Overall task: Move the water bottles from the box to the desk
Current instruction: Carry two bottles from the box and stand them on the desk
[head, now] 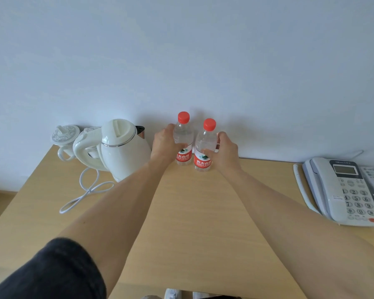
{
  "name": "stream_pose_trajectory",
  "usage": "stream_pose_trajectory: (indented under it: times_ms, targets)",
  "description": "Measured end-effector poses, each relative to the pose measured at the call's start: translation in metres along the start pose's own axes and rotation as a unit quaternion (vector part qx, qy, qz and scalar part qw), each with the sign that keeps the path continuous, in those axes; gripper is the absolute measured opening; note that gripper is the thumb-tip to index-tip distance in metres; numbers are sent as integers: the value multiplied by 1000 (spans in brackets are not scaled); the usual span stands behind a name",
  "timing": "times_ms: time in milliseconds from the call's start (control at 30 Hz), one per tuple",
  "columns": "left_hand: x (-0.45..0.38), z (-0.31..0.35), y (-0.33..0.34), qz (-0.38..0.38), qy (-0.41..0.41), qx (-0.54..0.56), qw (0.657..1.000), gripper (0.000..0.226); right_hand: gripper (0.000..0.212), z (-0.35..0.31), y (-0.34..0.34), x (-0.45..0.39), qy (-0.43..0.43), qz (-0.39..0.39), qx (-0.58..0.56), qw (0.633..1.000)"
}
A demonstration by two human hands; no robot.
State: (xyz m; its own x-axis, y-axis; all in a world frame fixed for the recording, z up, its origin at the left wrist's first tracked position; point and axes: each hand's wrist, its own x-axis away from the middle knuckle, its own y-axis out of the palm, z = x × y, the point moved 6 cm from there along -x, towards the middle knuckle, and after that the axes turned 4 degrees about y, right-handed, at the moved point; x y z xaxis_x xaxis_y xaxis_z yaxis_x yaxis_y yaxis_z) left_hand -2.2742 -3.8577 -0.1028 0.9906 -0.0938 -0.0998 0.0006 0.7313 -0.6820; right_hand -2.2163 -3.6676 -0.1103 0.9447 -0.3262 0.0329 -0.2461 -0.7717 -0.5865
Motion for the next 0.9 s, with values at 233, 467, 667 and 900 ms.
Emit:
stream_pose_trajectory:
  times_ms: [233, 467, 667, 900]
  targets:
    - [-6, 0, -1, -15, -2, -9, 1000, 56, 46, -8, 8, -17, -1, 32, 15, 999]
    - [-4, 0, -5, -40, -1, -18, 999, 67, 59, -7, 2, -18, 3, 18, 5, 1000]
    - [-6, 2, -11, -19, -32, -14, 999, 58, 54, -8, -1, -19, 23, 40, -10, 999]
    - [-8, 4, -14, -35, -32, -11, 999, 54, 47, -10, 0, -20, 23, 25, -12, 999]
